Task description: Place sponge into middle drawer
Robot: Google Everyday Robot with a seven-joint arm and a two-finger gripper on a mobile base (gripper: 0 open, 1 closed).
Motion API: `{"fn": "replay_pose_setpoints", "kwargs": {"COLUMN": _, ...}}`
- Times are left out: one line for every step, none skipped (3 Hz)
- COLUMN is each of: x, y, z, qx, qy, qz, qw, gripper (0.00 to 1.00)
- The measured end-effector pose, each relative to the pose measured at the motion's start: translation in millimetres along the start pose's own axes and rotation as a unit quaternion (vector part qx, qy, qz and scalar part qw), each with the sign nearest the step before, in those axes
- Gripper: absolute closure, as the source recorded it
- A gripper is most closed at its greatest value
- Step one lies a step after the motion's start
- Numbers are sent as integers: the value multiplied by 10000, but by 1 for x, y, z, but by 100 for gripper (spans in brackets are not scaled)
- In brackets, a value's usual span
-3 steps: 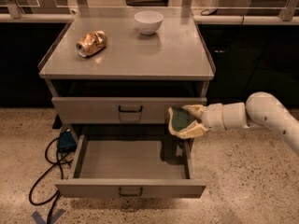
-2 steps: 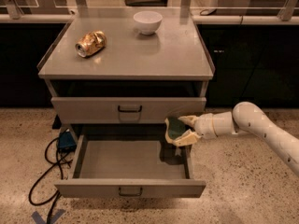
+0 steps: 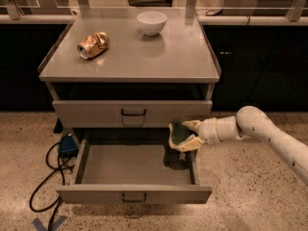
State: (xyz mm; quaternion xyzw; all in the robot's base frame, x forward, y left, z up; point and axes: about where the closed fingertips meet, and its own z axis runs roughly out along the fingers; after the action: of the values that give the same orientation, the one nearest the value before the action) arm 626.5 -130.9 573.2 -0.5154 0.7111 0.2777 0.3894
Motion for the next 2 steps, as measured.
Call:
{"fn": "replay_pose_setpoints", "kwargs": {"x": 40, "y": -1, "z": 31, "qx": -110, "qy": 41, "qz": 338, "qw": 9994, "gripper": 100}}
{"fn": "replay_pose_setpoints", "kwargs": {"x": 81, "y": 0, "z": 77, "qx": -314, "qy": 52, "qz": 711, "qw": 9970, "gripper": 100}}
